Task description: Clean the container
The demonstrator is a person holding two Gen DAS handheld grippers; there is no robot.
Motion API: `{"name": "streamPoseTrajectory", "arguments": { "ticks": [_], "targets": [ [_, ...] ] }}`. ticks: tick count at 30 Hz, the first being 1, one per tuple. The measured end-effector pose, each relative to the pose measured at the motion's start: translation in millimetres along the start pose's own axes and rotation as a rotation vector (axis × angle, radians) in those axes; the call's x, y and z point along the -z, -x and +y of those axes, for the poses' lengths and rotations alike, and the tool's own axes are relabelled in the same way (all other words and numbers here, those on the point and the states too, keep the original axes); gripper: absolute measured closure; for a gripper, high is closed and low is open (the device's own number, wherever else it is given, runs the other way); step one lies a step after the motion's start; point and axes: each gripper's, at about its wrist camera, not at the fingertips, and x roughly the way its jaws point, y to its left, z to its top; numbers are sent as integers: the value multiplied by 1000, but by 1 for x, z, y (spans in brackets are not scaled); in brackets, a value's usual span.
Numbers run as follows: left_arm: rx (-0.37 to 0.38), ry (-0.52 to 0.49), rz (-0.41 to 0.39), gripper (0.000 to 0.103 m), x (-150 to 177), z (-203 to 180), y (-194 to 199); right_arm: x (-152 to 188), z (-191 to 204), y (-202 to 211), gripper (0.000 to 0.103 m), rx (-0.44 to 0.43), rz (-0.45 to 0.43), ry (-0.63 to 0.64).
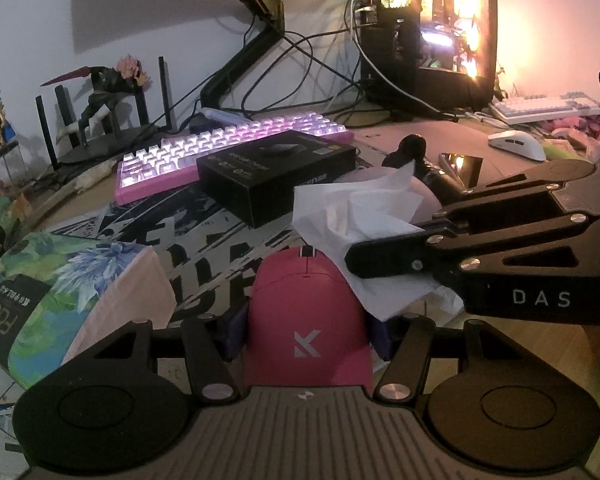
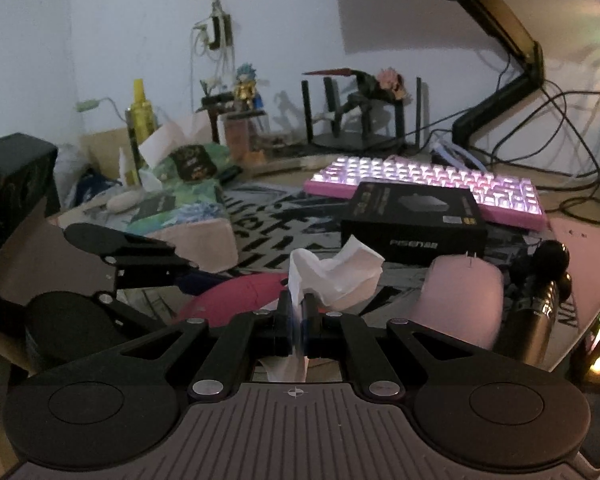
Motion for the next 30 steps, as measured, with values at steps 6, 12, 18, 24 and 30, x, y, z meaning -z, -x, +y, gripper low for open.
{"name": "streamPoseTrajectory", "arguments": {
  "ticks": [6,12,18,24,30],
  "targets": [
    [-4,-7,-1,44,0,-1,0,0,-2,0,97,6,3,-13],
    [-9,-7,-1,44,0,-2,0,0,-1,1,98,7,0,-13],
    [-11,-5,0,44,0,-2,0,0,-1,1,98,8,-2,-13],
    [-3,-2,-2,44,-1,6,-1,1,0,2,98,8,-5,-13],
    [-11,-4,-1,44,-1,1,0,1,1,1,98,30,-3,-7]
  ]
}}
